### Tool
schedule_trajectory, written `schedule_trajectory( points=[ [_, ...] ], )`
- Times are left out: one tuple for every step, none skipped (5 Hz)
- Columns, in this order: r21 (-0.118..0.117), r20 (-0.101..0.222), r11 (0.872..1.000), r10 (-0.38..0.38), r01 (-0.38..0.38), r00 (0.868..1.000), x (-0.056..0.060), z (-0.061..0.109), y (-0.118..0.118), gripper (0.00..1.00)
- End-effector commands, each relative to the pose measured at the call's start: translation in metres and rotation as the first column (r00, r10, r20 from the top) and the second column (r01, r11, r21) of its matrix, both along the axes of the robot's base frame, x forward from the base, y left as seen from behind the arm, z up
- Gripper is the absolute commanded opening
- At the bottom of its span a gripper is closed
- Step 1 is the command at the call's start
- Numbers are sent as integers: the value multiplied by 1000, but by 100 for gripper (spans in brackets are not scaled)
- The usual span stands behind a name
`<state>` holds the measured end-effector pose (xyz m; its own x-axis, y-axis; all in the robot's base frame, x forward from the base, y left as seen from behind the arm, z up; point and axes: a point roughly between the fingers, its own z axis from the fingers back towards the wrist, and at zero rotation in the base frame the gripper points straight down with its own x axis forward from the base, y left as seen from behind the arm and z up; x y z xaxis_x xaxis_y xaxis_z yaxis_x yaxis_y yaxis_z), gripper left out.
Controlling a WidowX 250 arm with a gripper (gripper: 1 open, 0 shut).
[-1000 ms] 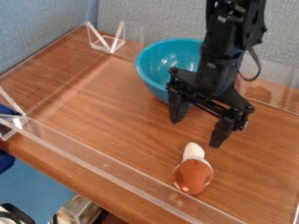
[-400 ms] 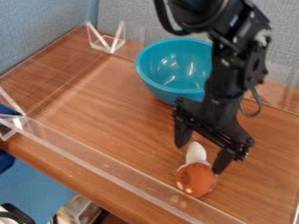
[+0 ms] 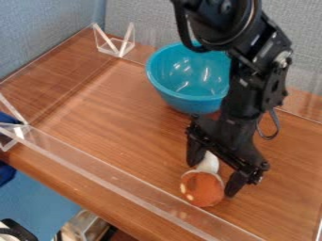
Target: Put the mushroom in the blue bowl
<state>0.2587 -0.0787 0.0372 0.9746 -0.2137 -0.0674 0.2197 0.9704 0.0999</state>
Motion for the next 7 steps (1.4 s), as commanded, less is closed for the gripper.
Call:
schedule_trajectory(
  points=[
    [-18,34,1000,6,-5,999,10,5,3,100],
    [-24,37,1000,8,-7,999,13,4,6,100],
    [-26,40,1000,11,-10,999,15,3,8,100],
    [-25,44,1000,11,-10,999,15,3,7,100],
    [-22,50,1000,9,-8,999,16,2,5,100],
    [-20,54,1000,8,-7,998,16,2,3,100],
    [-18,42,1000,12,-11,999,15,-4,4,0]
  ],
)
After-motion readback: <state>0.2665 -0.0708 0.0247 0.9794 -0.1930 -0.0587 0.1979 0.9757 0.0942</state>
